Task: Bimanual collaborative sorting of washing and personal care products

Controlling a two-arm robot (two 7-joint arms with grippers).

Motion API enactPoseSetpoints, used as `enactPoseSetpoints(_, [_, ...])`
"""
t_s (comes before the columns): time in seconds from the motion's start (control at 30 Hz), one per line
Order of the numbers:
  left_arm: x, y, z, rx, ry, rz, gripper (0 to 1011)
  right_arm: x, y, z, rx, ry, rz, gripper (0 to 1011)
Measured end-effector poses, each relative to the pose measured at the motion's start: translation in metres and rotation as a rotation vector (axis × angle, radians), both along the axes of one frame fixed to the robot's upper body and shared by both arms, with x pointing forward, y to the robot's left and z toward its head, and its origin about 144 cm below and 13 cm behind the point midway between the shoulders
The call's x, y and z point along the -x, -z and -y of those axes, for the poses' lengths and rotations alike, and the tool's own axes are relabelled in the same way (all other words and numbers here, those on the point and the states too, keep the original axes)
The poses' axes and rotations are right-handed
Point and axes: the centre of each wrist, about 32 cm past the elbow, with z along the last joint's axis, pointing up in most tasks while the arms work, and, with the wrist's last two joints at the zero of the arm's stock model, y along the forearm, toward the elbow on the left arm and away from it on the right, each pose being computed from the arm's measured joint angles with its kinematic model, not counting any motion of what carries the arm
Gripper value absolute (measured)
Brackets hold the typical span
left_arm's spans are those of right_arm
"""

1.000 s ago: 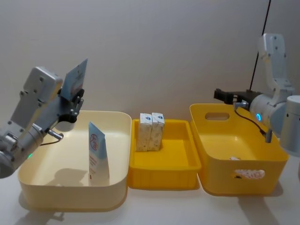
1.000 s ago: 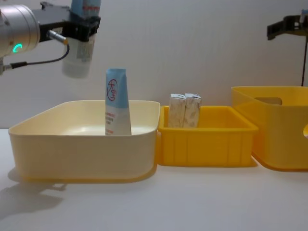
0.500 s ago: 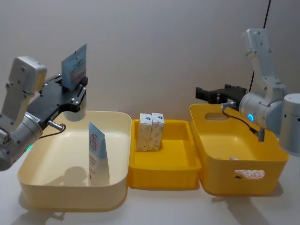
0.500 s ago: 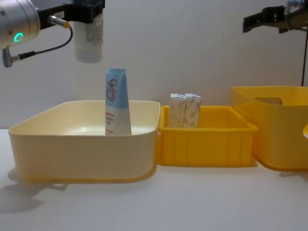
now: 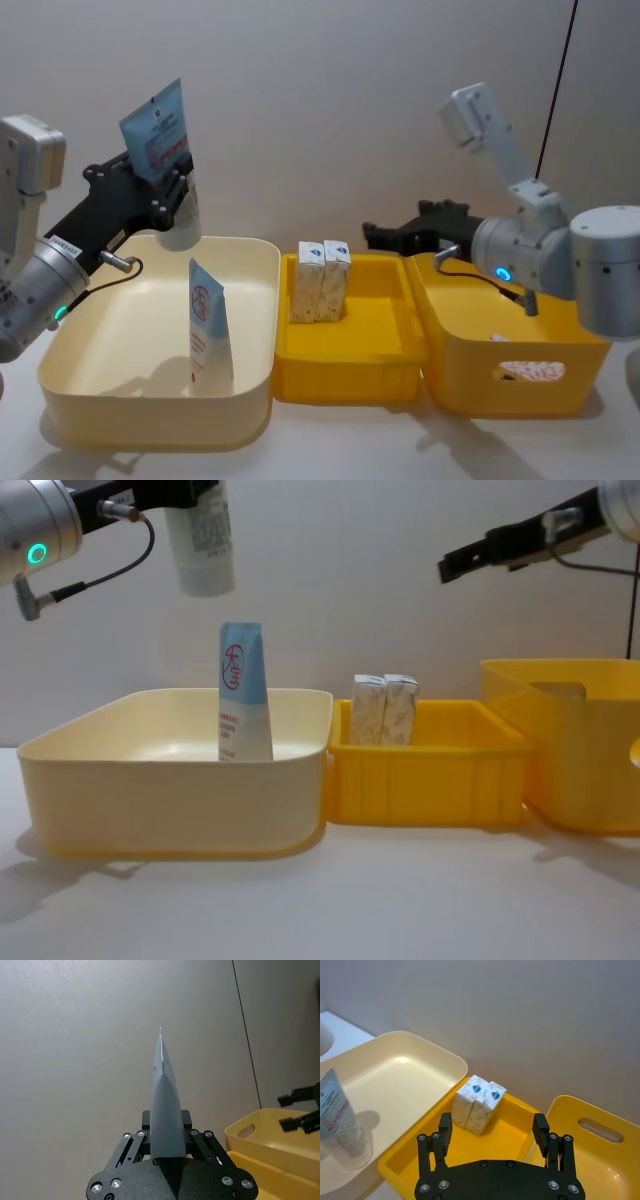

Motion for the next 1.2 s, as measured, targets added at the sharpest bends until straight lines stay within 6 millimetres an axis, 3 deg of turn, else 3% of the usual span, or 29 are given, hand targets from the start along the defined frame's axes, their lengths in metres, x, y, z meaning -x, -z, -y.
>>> enactPoseSetpoints(0.57, [-0.012,0.005,-0.003,0.153,0.151,0.013,316,-0.012,0.015,-0.025,0.149,-0.269,0.021,1001])
enactPoseSetpoints(1.2, [-0.018,0.013,-0.010,0.272,0.252,0.009,315,-0.002,0.008,-0.028,0.083,-0.317,0.206,1001])
